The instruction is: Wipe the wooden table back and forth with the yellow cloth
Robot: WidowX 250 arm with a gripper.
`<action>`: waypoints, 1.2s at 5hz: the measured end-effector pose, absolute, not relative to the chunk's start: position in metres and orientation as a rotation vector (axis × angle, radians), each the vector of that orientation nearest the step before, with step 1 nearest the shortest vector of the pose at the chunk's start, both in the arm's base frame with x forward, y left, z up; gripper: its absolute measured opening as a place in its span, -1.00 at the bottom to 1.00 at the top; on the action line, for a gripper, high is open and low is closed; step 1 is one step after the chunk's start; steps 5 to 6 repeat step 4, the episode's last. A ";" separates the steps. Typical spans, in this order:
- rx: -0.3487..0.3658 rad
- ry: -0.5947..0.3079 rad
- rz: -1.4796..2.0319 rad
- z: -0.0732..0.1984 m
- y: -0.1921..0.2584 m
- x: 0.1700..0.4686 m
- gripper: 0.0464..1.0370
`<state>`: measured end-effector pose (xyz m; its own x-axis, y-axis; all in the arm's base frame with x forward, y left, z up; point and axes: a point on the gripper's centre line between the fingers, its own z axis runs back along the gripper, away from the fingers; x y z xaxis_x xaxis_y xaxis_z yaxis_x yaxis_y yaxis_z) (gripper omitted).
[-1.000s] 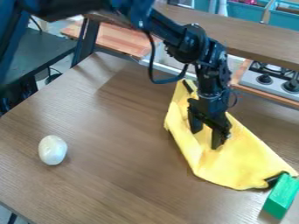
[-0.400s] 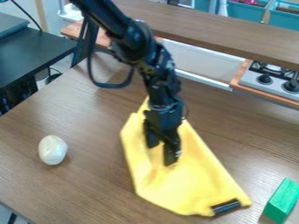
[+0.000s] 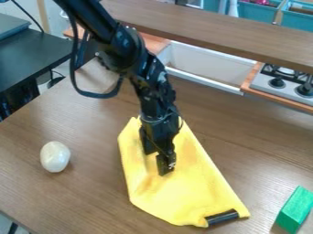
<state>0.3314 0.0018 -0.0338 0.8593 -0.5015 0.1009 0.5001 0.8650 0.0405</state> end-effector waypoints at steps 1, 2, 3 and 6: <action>0.009 -0.102 -0.488 -0.032 0.018 0.322 0.93; -0.024 -0.078 -0.474 -0.026 0.019 0.312 0.92; -0.073 -0.195 -0.457 0.019 0.014 0.317 0.92; -0.119 -0.288 -0.458 0.058 0.013 0.314 0.92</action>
